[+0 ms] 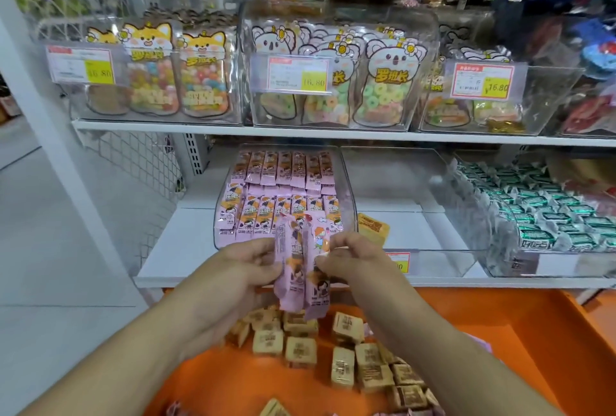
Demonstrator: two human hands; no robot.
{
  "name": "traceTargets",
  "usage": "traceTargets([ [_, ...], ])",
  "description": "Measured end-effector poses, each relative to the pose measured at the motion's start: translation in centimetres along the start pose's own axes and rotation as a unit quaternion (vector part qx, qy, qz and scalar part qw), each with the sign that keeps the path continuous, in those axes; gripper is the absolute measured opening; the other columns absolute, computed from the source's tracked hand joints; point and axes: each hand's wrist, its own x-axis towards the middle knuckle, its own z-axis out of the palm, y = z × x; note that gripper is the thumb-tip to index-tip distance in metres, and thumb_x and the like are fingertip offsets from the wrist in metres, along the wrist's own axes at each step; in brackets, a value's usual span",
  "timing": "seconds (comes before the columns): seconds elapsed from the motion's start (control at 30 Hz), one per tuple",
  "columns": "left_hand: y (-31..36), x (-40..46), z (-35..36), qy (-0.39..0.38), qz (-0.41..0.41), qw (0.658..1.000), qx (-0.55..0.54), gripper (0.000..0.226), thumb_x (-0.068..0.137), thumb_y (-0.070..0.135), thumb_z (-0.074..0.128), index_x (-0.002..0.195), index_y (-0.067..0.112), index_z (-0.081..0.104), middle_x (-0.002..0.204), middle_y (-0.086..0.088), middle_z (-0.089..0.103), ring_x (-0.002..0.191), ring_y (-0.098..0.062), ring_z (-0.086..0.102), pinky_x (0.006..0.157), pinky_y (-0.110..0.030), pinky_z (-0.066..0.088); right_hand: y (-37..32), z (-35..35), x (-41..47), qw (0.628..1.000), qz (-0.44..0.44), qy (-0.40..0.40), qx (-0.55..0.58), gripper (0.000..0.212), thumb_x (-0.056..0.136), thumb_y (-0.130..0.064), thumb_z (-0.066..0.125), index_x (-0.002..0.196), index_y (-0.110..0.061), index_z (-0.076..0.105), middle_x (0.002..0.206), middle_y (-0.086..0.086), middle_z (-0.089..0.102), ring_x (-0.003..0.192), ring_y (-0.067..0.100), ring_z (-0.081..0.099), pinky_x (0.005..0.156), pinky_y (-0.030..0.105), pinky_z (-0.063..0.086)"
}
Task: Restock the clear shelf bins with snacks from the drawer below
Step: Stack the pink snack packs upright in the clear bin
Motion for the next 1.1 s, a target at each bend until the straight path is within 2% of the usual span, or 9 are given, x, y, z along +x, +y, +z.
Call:
traceTargets([
  [0.13,0.0,0.0,0.5,0.028,-0.001,1.0,-0.004,0.035,0.101,-0.006,0.048,0.128,0.006,0.067,0.116,-0.021,0.075,0.111,-0.042,0.07,0.085,-0.045,0.059,-0.1,-0.2,-0.3,1.0,-0.01,0.006,-0.002,0.03,0.088,-0.013,0.08,0.111,-0.018,0.062,0.093,-0.002,0.077,0.095,0.02,0.076,0.096,0.053,0.058],
  [0.23,0.4,-0.9,1.0,0.013,-0.003,1.0,0.006,0.028,0.098,0.001,0.059,0.122,0.01,0.07,0.113,-0.014,0.077,0.108,-0.034,0.073,0.094,-0.046,0.057,0.2,-0.2,-1.0,1.0,-0.019,0.006,-0.006,0.027,0.091,-0.017,0.08,0.11,-0.024,0.062,0.094,-0.007,0.075,0.092,0.015,0.076,0.089,0.04,0.059],
  [0.4,0.1,-2.0,1.4,0.029,0.018,0.995,0.09,0.043,0.093,-0.004,0.068,0.123,0.026,0.069,0.11,0.002,0.079,0.099,-0.016,0.076,0.077,-0.03,0.057,0.2,0.0,-1.7,0.999,-0.048,0.011,-0.021,0.03,0.089,-0.018,0.082,0.112,-0.024,0.064,0.104,-0.006,0.07,0.096,0.013,0.074,0.081,0.029,0.061],
  [0.5,-0.2,-2.1,1.2,0.081,0.05,0.988,0.124,0.048,0.091,0.008,0.076,0.131,0.034,0.065,0.115,0.008,0.076,0.098,-0.01,0.075,0.082,-0.031,0.06,-0.1,0.2,-2.3,0.996,-0.061,-0.021,-0.062,0.039,0.087,-0.008,0.082,0.114,-0.03,0.063,0.093,-0.023,0.07,0.09,-0.001,0.072,0.071,0.017,0.057],
  [0.73,0.0,-1.4,0.7,0.163,0.164,0.949,0.216,0.051,0.091,0.021,0.079,0.124,0.053,0.058,0.118,0.013,0.07,0.098,0.001,0.072,0.088,-0.03,0.06,-1.3,1.5,-2.0,0.986,-0.133,0.004,-0.1,0.081,0.09,-0.005,0.078,0.145,-0.046,0.035,0.113,-0.026,0.059,0.086,-0.006,0.068,0.07,0.016,0.057],
  [0.83,0.4,-0.8,-0.1,0.127,0.186,0.944,0.242,0.057,0.094,0.018,0.075,0.135,0.053,0.056,0.131,0.038,0.053,0.108,0.011,0.06,0.082,-0.009,0.051,-1.7,2.5,-0.8,0.978,-0.166,0.03,-0.126,0.065,0.092,-0.019,0.079,0.135,-0.051,0.043,0.128,-0.025,0.05,0.092,0.003,0.068,0.079,0.03,0.061],
  [0.9,0.6,-0.1,-1.1,0.106,0.185,0.947,0.238,0.064,0.094,0.008,0.074,0.14,0.049,0.054,0.133,0.045,0.043,0.119,0.006,0.054,0.087,-0.01,0.052,-1.6,2.8,0.3,0.977,-0.157,0.025,-0.145,0.062,0.092,-0.024,0.08,0.136,-0.05,0.046,0.132,-0.017,0.051,0.096,0.006,0.066,0.082,0.034,0.062],
  [1.0,1.1,1.1,-2.7,0.095,0.189,0.938,0.276,0.068,0.092,0.007,0.076,0.144,0.045,0.053,0.137,0.042,0.042,0.122,0.01,0.053,0.108,-0.029,0.051,-1.7,3.3,2.0,0.971,-0.158,0.01,-0.18,0.072,0.091,-0.022,0.081,0.146,-0.047,0.043,0.134,-0.009,0.047,0.096,-0.001,0.062,0.076,0.02,0.058],
  [1.1,1.4,2.3,-4.3,0.139,0.221,0.896,0.36,0.064,0.092,0.018,0.078,0.145,0.045,0.054,0.136,0.035,0.053,0.12,0.014,0.055,0.112,-0.025,0.045,-2.1,4.0,4.4,0.957,-0.17,0.016,-0.235,0.075,0.091,-0.022,0.08,0.153,-0.04,0.041,0.136,-0.008,0.044,0.098,-0.005,0.06,0.076,0.009,0.05],
])
